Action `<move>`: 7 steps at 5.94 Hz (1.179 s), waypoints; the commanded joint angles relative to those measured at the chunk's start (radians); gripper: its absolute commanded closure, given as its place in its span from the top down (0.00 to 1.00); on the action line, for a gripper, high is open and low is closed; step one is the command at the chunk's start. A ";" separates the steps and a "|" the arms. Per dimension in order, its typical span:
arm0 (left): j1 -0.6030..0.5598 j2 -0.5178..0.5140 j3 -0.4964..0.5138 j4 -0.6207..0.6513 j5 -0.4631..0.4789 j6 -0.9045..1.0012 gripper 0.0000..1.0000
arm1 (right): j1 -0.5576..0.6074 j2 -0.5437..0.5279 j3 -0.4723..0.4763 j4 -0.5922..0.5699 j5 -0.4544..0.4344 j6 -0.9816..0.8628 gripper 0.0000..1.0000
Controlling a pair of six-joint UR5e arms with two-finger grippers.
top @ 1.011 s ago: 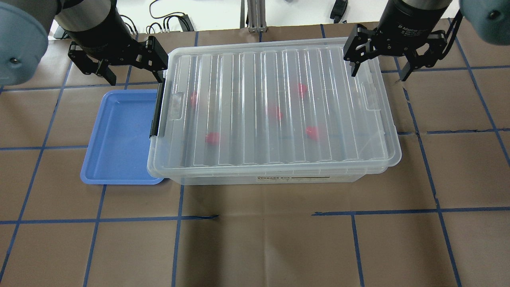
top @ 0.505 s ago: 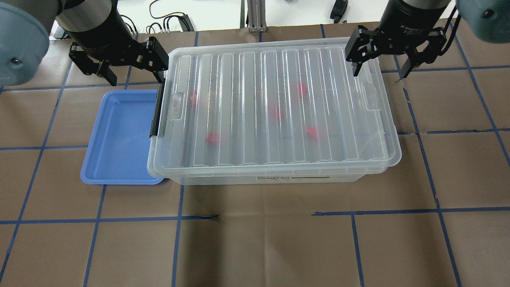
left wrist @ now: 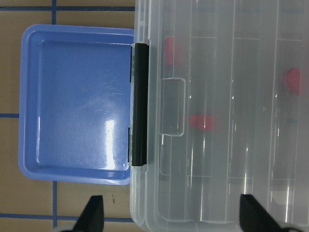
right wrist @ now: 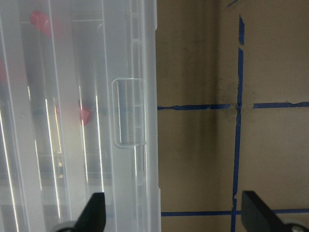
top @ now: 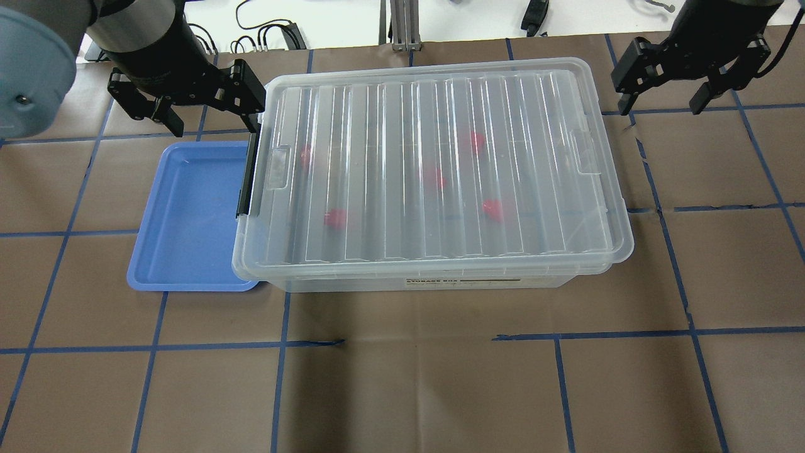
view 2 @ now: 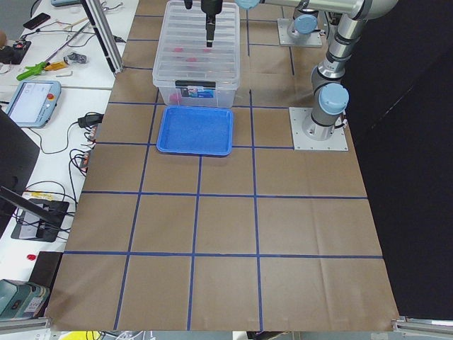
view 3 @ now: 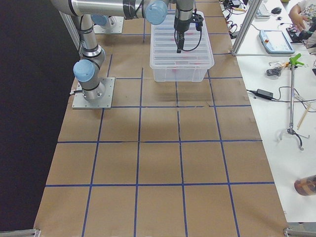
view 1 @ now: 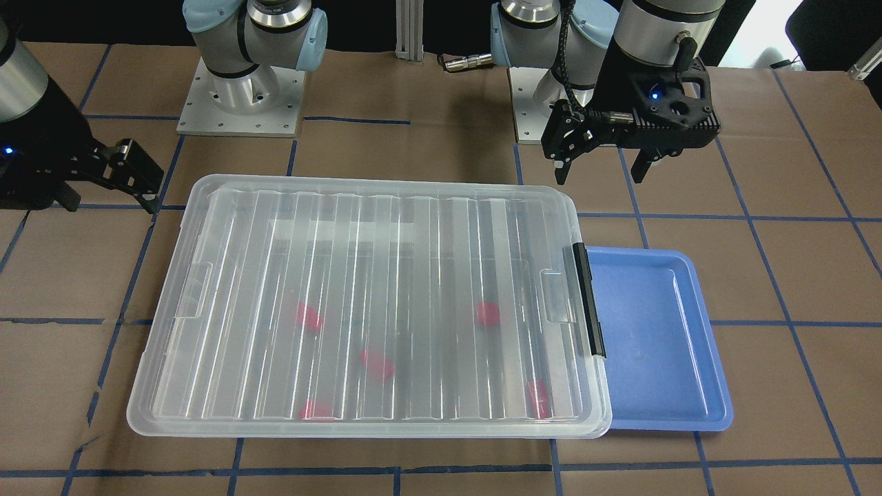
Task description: Place red block in blue tray from box
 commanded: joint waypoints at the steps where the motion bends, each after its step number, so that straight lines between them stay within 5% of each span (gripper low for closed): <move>1: 0.000 0.001 -0.001 0.000 0.001 0.000 0.98 | -0.018 0.049 0.102 -0.147 0.001 -0.014 1.00; 4: 0.000 0.001 -0.001 0.000 0.001 0.000 0.98 | -0.016 0.044 0.288 -0.363 -0.003 -0.006 1.00; 7: 0.000 -0.001 0.000 0.000 -0.001 0.000 0.98 | -0.016 0.049 0.302 -0.372 -0.002 -0.040 1.00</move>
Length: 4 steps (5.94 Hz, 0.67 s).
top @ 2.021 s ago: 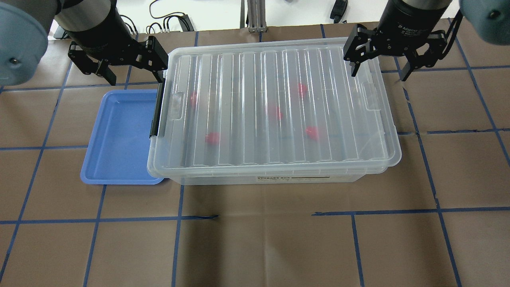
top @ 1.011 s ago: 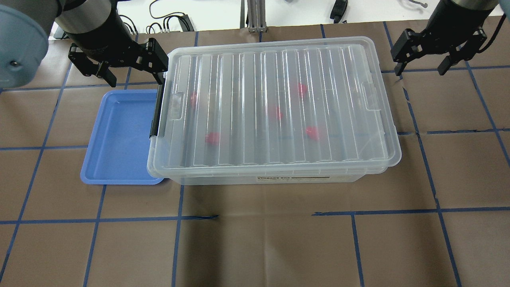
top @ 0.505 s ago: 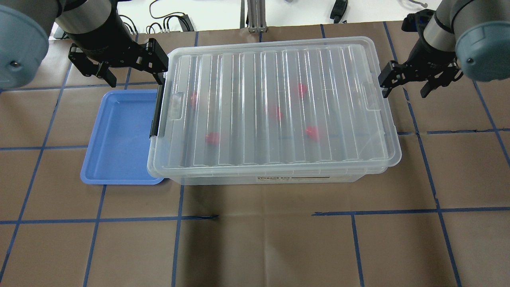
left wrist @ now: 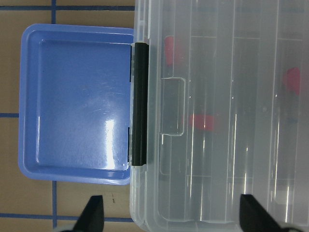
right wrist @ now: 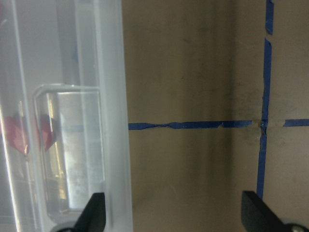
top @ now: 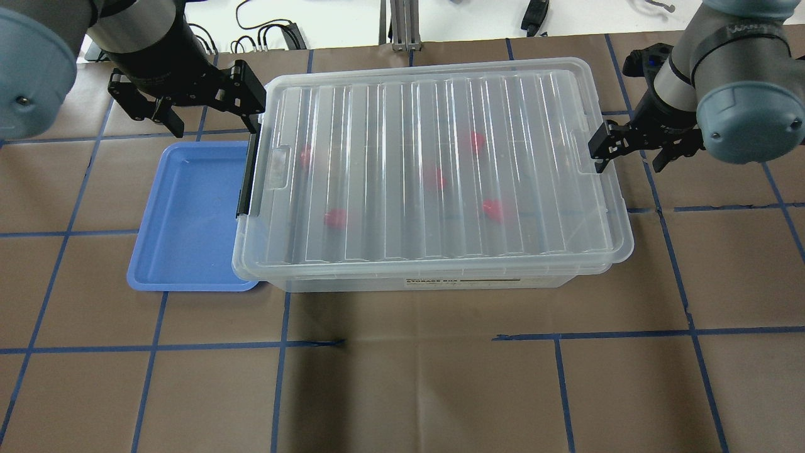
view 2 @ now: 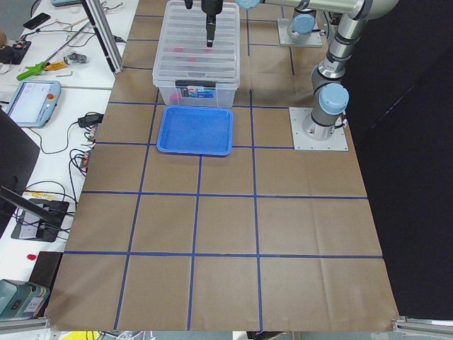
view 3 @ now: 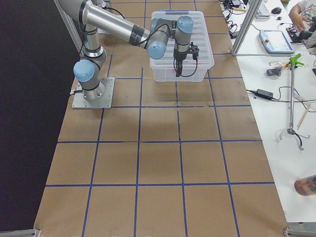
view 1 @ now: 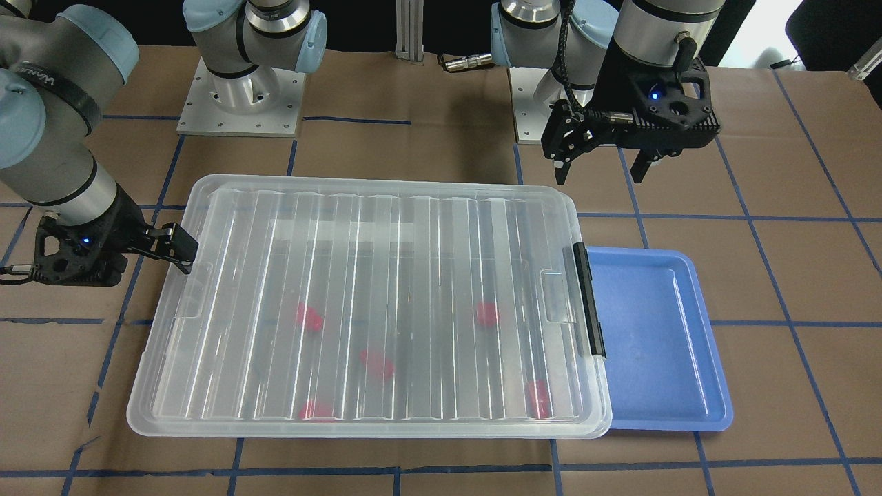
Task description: Place red block in blue tray from box
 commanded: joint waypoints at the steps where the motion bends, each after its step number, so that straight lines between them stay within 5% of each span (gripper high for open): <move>1: 0.000 -0.001 0.000 0.000 0.000 0.002 0.98 | -0.003 0.004 0.003 -0.057 -0.016 -0.055 1.00; 4: 0.000 -0.001 -0.003 -0.002 -0.002 0.026 0.98 | -0.063 0.006 0.004 -0.079 -0.074 -0.108 1.00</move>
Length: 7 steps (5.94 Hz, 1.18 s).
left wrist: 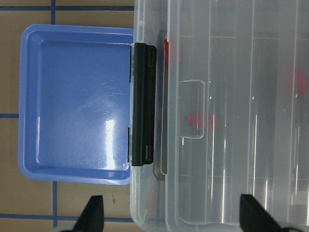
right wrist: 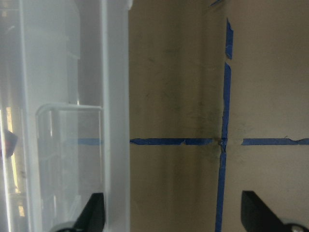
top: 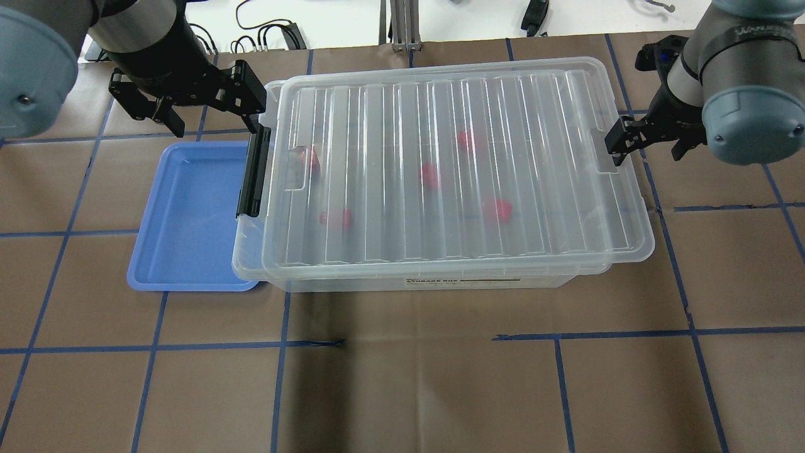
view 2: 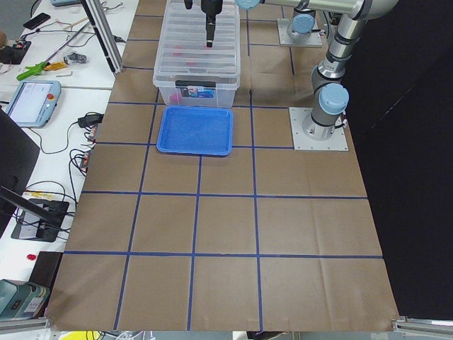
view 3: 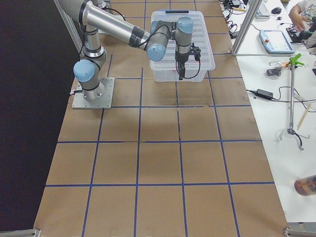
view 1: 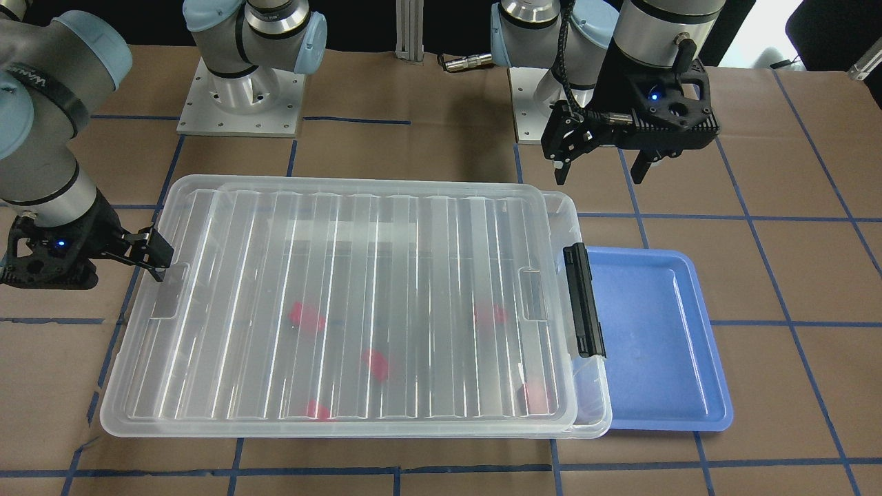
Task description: Place red block in blue tray from box
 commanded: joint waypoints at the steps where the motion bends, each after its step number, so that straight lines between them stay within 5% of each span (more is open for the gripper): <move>1: -0.002 -0.003 -0.005 -0.001 -0.013 0.120 0.98 | -0.061 0.001 0.000 -0.002 -0.003 -0.061 1.00; 7: -0.015 -0.008 -0.033 -0.061 -0.006 1.205 0.98 | -0.268 0.001 0.000 -0.004 -0.005 -0.230 1.00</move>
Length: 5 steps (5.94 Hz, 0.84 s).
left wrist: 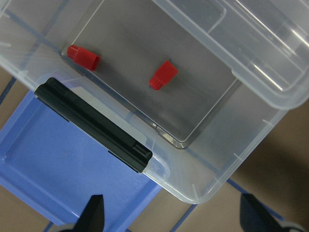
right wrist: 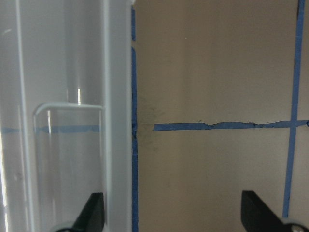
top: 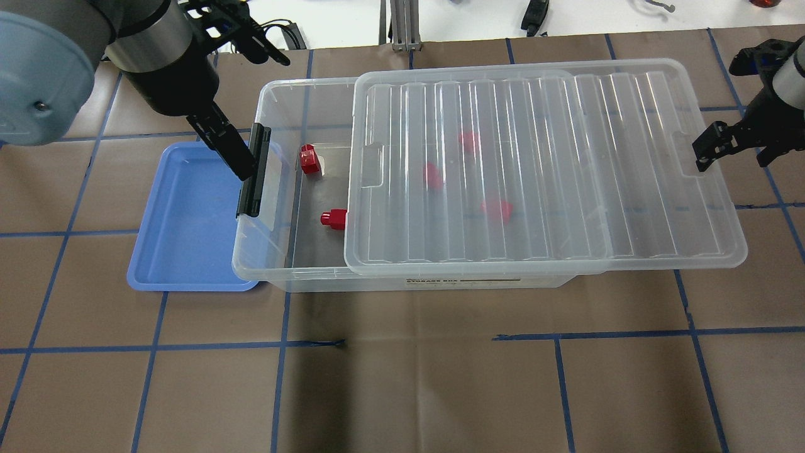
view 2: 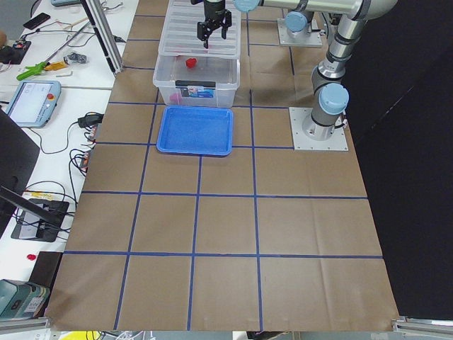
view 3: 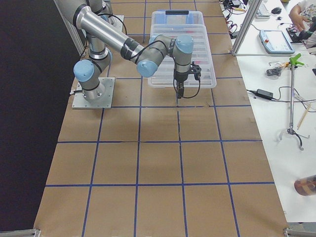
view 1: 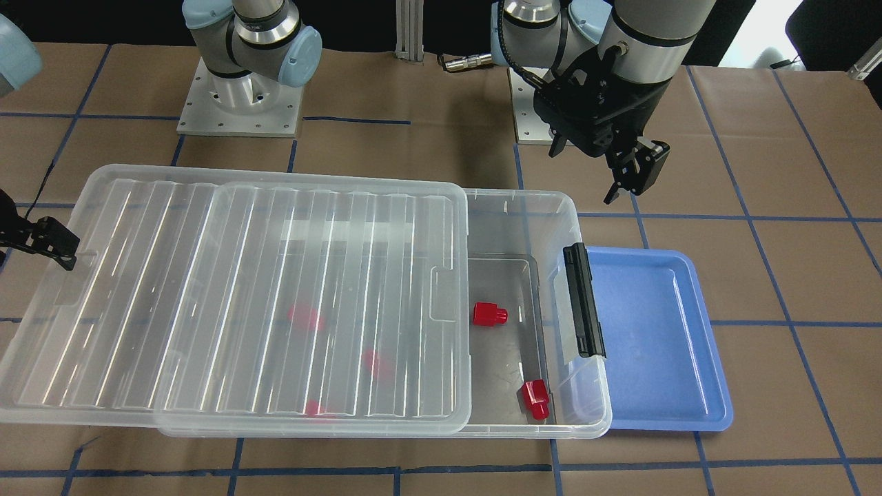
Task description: Place red block in blue tray from box
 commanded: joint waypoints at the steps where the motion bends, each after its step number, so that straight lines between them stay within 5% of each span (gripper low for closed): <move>1: -0.002 -0.004 -0.007 0.016 0.002 0.397 0.97 | -0.045 0.000 -0.002 0.000 -0.004 -0.035 1.00; 2: 0.001 -0.024 -0.007 0.047 0.000 0.533 0.97 | -0.045 0.000 -0.003 -0.002 -0.043 -0.035 1.00; 5: -0.024 -0.136 -0.088 0.189 -0.020 0.545 0.97 | -0.082 -0.021 -0.011 0.006 -0.047 -0.023 1.00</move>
